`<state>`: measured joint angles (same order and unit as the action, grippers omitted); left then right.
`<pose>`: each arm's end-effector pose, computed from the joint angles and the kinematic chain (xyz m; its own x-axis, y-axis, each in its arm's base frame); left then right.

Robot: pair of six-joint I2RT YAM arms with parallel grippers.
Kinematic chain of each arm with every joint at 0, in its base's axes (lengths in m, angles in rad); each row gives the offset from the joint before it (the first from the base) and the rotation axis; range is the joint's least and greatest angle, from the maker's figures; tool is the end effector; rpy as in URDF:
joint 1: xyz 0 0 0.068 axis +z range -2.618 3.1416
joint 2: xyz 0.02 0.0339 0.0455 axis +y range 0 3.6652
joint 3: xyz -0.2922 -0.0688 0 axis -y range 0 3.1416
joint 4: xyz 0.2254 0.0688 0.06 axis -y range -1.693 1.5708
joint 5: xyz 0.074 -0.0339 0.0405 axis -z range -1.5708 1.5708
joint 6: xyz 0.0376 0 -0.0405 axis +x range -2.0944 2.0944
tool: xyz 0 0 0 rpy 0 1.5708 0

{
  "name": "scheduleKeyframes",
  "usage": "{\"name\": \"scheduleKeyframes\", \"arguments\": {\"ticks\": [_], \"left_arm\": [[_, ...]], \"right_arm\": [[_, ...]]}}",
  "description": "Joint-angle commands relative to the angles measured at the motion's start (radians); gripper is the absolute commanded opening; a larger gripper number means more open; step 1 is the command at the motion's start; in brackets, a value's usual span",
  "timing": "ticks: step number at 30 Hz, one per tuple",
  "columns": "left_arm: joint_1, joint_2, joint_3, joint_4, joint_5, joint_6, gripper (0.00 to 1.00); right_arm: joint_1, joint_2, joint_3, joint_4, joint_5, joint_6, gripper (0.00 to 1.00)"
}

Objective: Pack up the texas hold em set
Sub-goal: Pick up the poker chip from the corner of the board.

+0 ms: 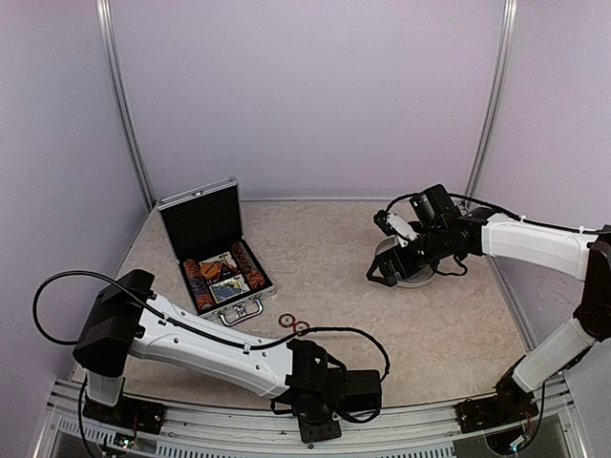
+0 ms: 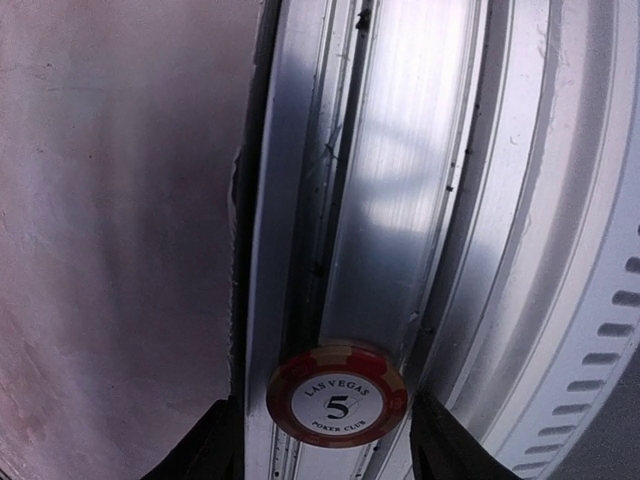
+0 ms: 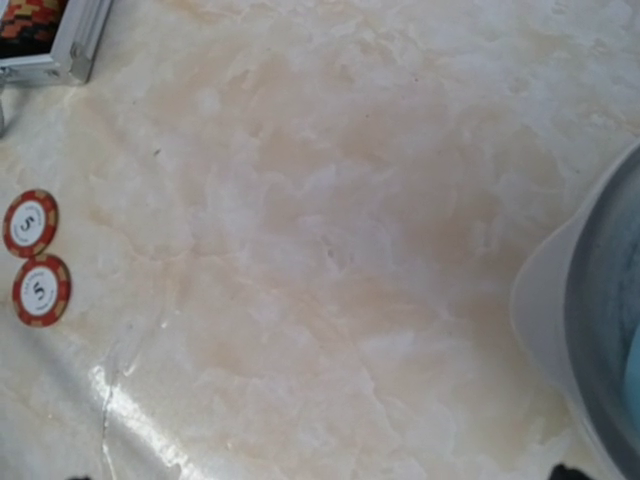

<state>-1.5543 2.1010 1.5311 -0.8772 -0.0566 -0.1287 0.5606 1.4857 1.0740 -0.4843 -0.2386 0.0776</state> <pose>0.0088 -0.4036 0.1838 -0.1443 0.9810 -0.1296 0.9878 0.1506 0.0398 0.2449 0.1643 0.2831 -0.7091 -0.3562 -0.6085 -0.5885 0.7744 0.2324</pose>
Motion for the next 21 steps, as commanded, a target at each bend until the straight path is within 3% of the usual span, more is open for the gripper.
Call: {"name": "scheduleKeyframes", "arguments": {"ticks": [1, 21], "left_arm": [[0.002, 0.025, 0.011, -0.022, 0.009, 0.010, 0.58], [0.022, 0.056, 0.029, -0.007, 0.109, 0.058, 0.53]], "right_arm": [[0.002, -0.003, -0.001, 0.004, -0.013, 0.008, 0.99], [0.002, -0.001, 0.002, 0.002, -0.013, 0.007, 0.99]]}}
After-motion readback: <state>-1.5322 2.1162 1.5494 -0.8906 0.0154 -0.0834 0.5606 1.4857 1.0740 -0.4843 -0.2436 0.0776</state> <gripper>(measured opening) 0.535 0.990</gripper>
